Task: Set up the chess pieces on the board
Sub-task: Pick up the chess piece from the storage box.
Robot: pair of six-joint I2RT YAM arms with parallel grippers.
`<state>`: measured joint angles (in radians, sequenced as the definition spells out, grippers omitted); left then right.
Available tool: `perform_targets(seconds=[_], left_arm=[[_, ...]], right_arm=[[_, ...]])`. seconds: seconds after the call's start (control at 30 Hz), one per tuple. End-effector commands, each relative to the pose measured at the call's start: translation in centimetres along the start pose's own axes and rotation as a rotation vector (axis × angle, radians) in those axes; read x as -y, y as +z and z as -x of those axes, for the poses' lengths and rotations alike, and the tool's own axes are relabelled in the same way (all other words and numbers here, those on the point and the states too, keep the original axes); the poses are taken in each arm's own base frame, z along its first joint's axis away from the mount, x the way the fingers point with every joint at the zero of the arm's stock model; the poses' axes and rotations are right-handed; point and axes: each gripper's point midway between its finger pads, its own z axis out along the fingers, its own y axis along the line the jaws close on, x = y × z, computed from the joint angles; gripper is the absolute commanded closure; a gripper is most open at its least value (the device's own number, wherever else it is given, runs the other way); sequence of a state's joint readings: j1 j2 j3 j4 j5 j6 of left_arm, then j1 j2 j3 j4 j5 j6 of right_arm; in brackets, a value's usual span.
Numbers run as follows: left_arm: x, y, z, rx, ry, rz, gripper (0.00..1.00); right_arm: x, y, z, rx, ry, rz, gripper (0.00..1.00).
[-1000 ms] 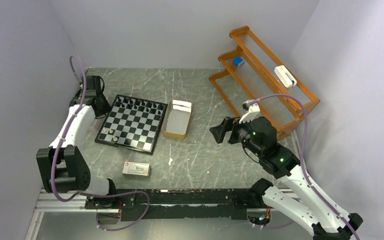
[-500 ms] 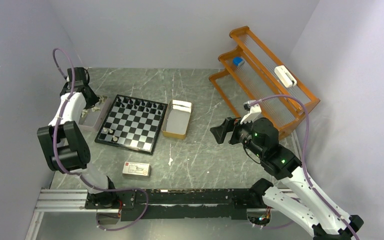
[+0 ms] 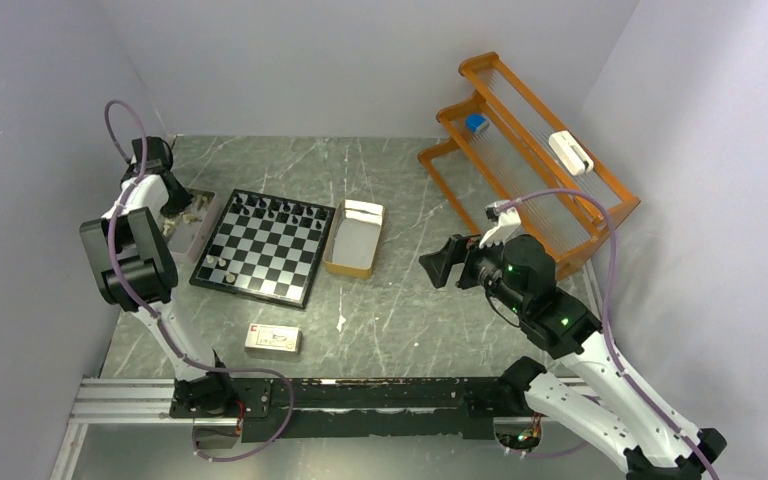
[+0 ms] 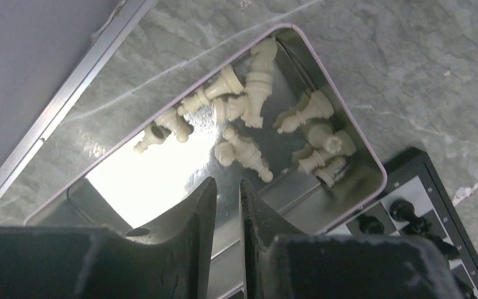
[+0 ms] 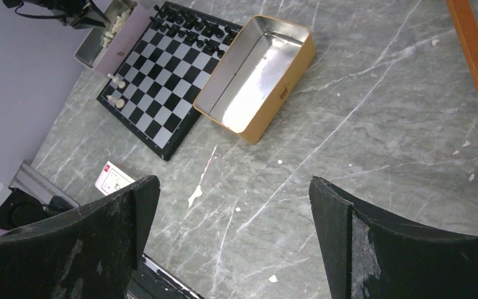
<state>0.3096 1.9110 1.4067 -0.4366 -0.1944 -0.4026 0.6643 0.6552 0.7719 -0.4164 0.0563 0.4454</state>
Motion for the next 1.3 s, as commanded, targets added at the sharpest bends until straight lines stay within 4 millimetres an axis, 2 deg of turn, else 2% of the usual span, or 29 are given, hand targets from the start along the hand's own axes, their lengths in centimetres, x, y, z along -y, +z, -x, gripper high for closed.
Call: perform_targets(seconds=[0.0, 0.57, 1.03, 1.27], left_arm=[[0.5, 0.9, 2.4, 0.031, 0.0, -0.029, 0.75], [-0.2, 3.1, 0.6, -0.037, 0.007, 0.0, 0.75], [-0.1, 4.3, 0.1, -0.052, 0.021, -0.002, 0.76], [-0.3, 4.2, 0.1, -0.056, 0.022, 0.004, 0.82]], right_arm=[[-0.4, -0.1, 0.9, 0.024, -0.004, 0.009, 0.05], [-0.4, -0.4, 1.3, 0.032, 0.004, -0.001, 0.05], [-0.5, -0.5, 1.7, 0.04, 0.003, 0.0, 0.05], [-0.4, -0.4, 1.4, 0.035, 0.005, -0.003, 0.05]])
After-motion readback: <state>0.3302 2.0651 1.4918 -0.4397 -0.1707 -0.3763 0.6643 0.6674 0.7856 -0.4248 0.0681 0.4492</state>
